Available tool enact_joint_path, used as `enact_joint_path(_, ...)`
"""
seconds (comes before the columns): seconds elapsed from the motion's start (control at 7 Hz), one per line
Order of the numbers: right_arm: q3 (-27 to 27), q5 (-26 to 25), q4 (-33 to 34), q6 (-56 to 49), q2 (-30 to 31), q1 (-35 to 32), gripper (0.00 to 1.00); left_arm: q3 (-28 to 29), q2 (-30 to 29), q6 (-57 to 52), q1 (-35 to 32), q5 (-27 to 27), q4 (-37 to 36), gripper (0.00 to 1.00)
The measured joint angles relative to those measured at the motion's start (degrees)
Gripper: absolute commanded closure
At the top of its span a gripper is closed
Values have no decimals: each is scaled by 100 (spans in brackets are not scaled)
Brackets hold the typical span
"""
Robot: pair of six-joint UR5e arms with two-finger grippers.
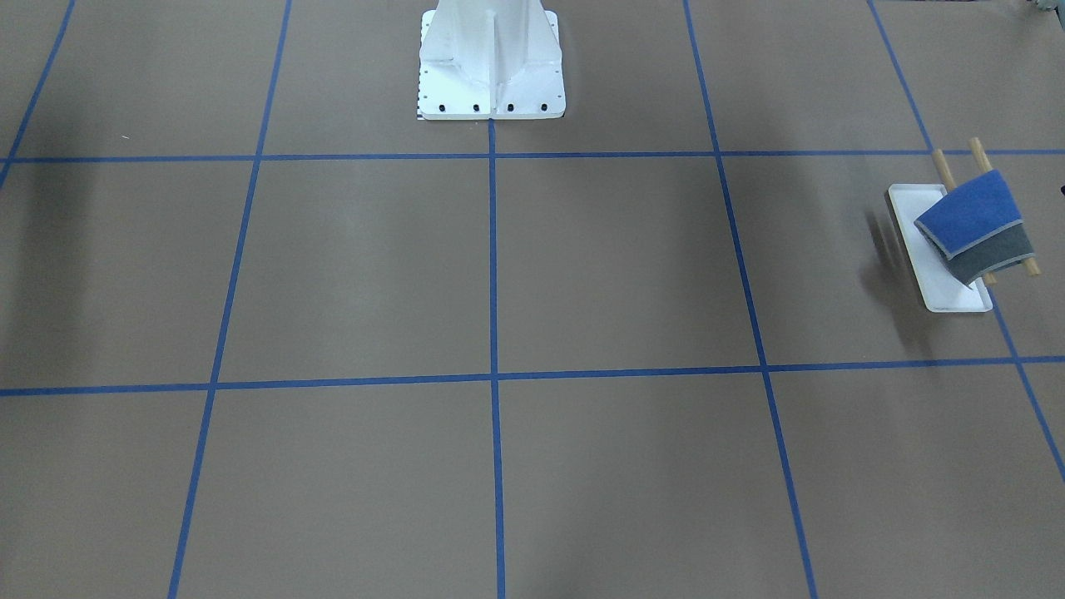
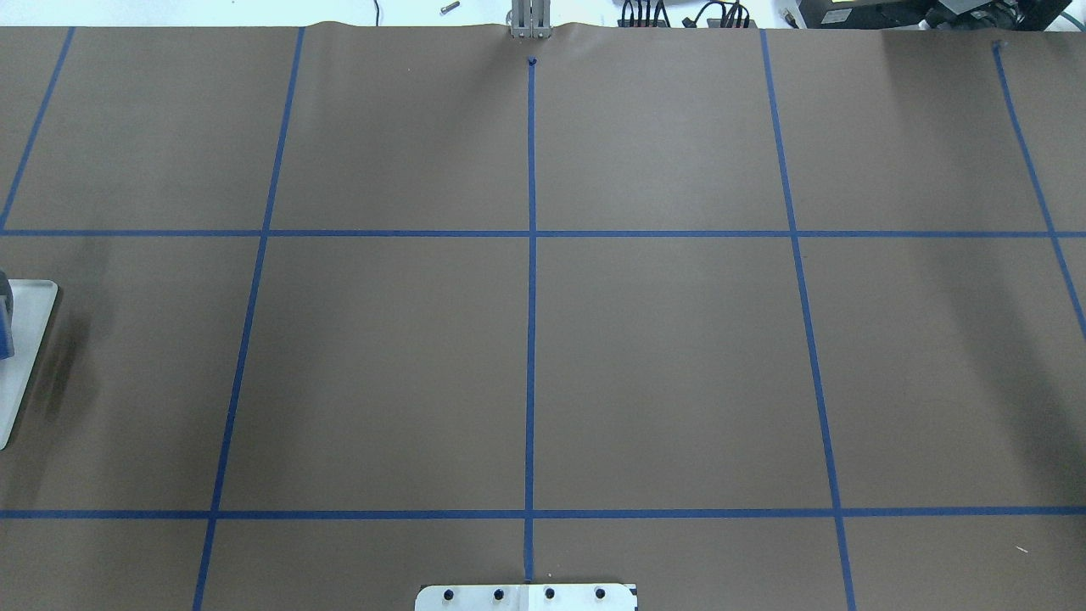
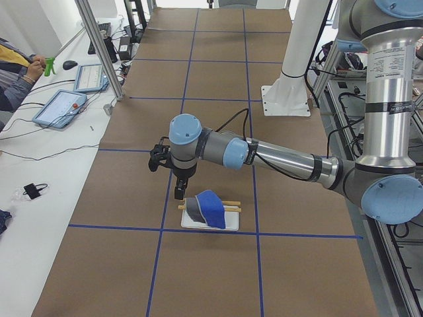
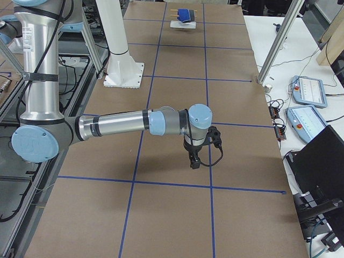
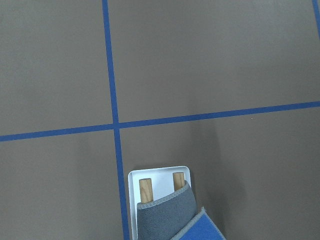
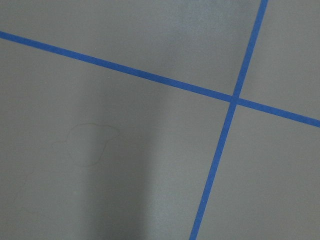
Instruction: Hang towel on rack
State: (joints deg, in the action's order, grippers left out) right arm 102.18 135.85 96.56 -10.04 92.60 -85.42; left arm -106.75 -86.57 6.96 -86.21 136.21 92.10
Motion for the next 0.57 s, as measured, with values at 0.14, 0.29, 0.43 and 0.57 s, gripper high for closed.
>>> enact_joint_path(0.14, -11, -3, 0, -4, 2, 0, 0, -3, 15, -3, 0, 0, 6, 2)
enact_joint_path(0.29, -16, -3, -3, -4, 6, -4, 0, 4, 37, -4, 3, 0, 11, 2)
enact_joint_path(0.43, -26, 2, -5, 1, 5, -16, 0, 19, 44, -2, 6, 6, 13, 2)
enact_joint_path(0.57, -35, 10, -5, 4, 0, -32, 0, 26, 43, -9, 6, 9, 13, 2)
